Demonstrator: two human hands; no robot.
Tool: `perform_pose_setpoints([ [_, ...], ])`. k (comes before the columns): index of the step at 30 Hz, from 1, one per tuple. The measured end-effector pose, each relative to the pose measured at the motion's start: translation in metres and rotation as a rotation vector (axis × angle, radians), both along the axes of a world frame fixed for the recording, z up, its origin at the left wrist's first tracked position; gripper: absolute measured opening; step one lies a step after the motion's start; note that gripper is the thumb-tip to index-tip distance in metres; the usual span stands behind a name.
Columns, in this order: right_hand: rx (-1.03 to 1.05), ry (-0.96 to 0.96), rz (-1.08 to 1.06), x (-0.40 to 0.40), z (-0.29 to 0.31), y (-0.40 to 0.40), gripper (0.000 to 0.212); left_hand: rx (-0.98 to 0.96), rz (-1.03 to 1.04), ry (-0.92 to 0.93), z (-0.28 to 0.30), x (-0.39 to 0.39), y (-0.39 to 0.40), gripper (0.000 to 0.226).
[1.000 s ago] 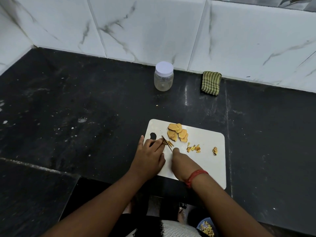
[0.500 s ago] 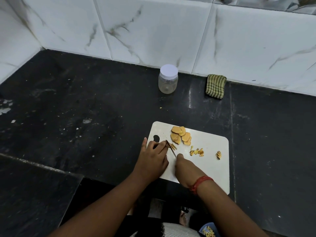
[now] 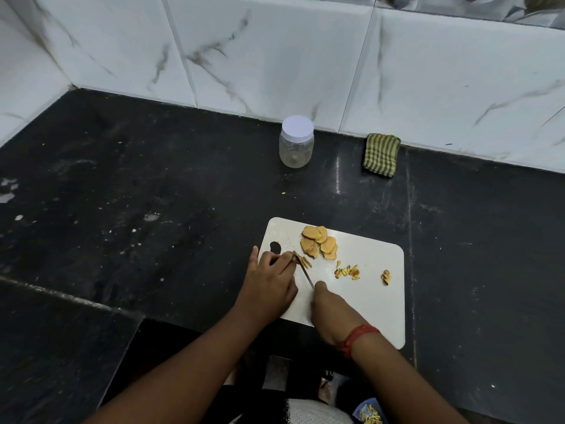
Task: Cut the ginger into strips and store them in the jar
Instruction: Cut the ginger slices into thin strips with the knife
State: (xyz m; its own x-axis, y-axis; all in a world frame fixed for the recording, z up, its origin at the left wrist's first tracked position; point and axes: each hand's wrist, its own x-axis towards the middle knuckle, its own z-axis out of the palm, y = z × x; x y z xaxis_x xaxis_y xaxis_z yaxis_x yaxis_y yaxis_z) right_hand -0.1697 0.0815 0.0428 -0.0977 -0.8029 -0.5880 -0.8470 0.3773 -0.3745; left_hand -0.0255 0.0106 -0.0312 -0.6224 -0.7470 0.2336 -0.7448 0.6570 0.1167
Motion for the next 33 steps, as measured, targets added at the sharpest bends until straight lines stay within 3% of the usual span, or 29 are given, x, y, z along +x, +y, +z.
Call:
perform_pose_setpoints([
  [9, 0.001, 0.004, 0.016, -0.006, -0.002, 0.009, 0.039, -0.013, -0.001, 0.014, 0.000, 0.000, 0.001, 0.040],
  [15, -0.058, 0.068, 0.044, -0.019, 0.002, 0.032, 0.032, 0.023, 0.007, 0.031, -0.001, 0.001, 0.001, 0.042],
  [23, -0.097, -0.070, 0.003, -0.006, 0.009, 0.014, 0.008, 0.130, 0.017, 0.147, -0.004, 0.009, 0.002, 0.044],
  [33, -0.091, -0.064, -0.015, -0.002, 0.002, 0.003, 0.017, 0.130, 0.009, 0.132, -0.002, 0.008, 0.002, 0.046],
])
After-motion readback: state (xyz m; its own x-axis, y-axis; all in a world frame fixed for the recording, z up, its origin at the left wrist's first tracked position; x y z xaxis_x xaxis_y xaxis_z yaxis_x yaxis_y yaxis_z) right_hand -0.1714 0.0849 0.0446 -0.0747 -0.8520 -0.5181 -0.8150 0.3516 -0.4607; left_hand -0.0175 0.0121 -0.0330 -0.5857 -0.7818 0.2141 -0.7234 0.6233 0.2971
